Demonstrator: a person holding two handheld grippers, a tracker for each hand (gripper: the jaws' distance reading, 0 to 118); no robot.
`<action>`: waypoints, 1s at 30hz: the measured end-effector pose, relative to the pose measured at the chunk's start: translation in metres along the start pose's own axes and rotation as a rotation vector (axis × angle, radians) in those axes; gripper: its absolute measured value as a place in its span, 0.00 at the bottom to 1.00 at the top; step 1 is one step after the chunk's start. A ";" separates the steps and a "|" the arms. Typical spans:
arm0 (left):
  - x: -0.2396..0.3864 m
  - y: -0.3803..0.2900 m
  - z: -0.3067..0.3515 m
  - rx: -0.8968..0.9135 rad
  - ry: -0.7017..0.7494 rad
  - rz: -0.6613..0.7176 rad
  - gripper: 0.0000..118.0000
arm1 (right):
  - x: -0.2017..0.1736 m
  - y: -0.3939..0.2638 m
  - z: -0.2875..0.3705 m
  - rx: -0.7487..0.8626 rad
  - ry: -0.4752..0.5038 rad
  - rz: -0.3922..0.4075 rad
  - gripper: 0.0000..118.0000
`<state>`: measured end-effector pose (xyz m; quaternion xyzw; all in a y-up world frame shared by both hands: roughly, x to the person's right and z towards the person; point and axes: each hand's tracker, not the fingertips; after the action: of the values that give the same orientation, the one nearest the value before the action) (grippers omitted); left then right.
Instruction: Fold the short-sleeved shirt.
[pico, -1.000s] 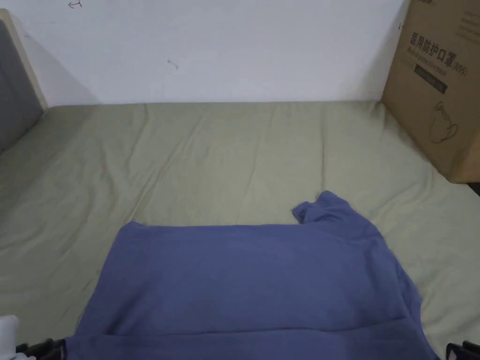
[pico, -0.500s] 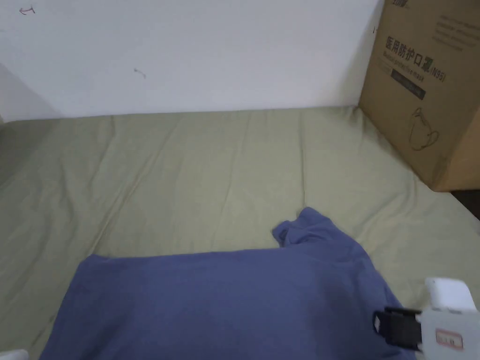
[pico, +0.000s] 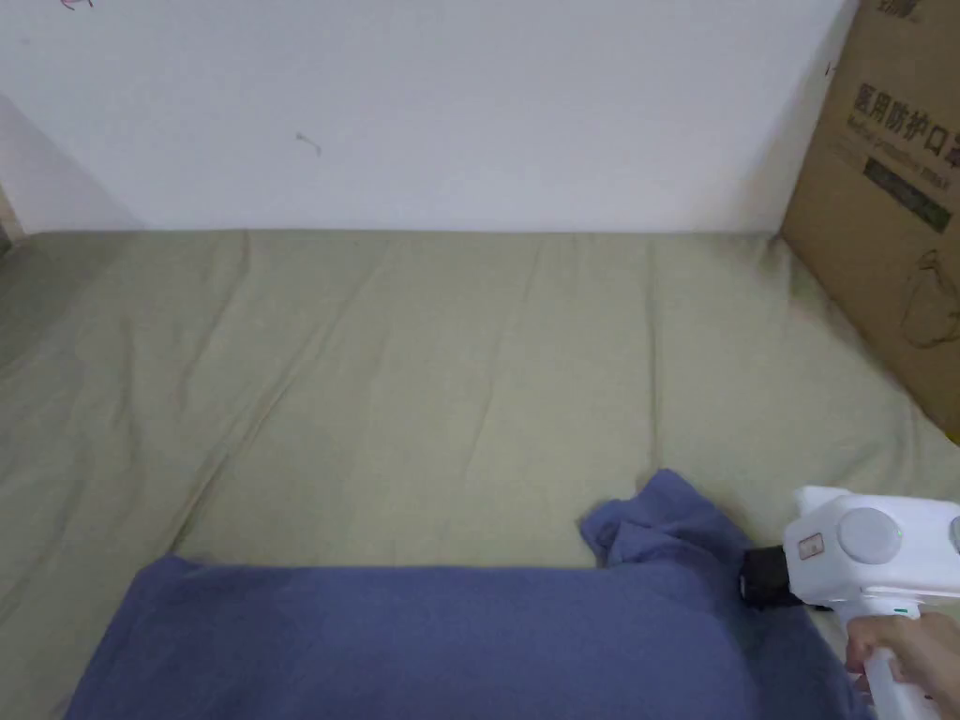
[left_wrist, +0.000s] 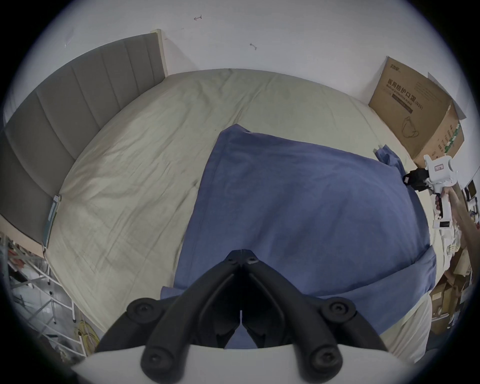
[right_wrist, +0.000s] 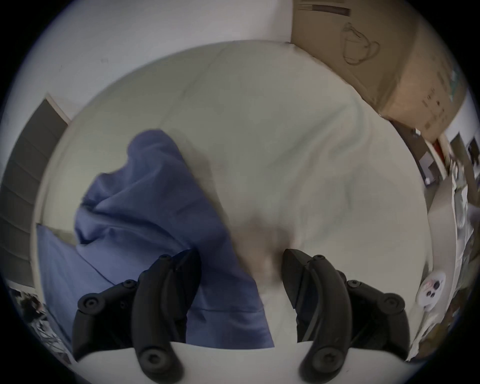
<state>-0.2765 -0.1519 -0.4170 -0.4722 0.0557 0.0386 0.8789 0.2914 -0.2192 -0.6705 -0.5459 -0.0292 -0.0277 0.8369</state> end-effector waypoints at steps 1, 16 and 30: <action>-0.001 0.001 -0.002 0.003 0.002 -0.002 0.00 | -0.002 -0.003 0.006 0.011 -0.001 -0.011 0.44; -0.006 0.144 -0.119 0.029 -0.005 0.043 0.95 | -0.002 -0.005 0.013 0.026 0.021 0.006 0.00; -0.009 0.183 -0.173 -0.091 0.034 -0.042 0.02 | -0.001 -0.003 0.035 0.050 0.029 -0.041 0.00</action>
<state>-0.3176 -0.1960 -0.6617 -0.5133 0.0586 0.0145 0.8561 0.2892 -0.1884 -0.6537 -0.5237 -0.0289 -0.0518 0.8499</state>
